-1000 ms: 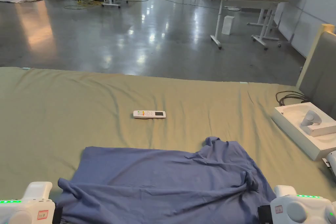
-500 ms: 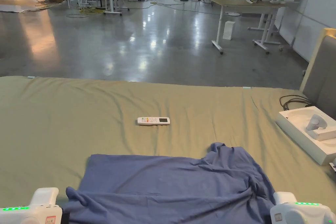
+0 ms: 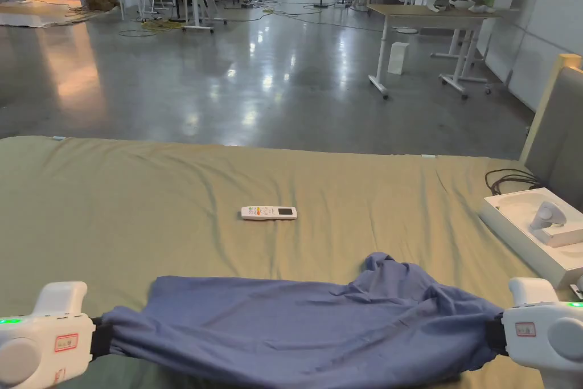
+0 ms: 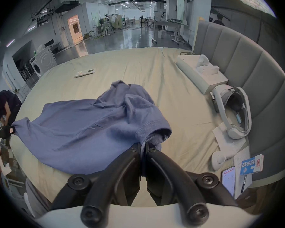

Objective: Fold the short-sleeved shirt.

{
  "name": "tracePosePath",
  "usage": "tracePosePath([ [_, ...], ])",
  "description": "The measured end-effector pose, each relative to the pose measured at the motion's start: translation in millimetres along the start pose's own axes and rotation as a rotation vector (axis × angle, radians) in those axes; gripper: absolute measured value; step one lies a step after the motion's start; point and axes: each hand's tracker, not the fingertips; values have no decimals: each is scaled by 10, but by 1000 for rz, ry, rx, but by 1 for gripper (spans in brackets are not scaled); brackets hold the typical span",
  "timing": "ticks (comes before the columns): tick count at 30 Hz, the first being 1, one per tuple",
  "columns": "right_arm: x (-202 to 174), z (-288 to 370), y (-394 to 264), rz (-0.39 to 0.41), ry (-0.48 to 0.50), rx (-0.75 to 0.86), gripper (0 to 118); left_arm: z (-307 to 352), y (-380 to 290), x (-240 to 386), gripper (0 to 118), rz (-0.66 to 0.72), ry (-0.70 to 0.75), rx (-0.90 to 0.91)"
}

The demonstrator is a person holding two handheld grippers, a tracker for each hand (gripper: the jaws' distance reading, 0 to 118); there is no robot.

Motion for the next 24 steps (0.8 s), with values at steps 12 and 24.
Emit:
tracePosePath([
  [12, 81, 263, -1059, 43, -13, -166, 4, 322, -990, -225, 5, 9, 27, -143],
  [24, -25, -265, -2012, 112, -123, -266, 4, -242, -1632, -375, 5, -3, 65, -318],
])
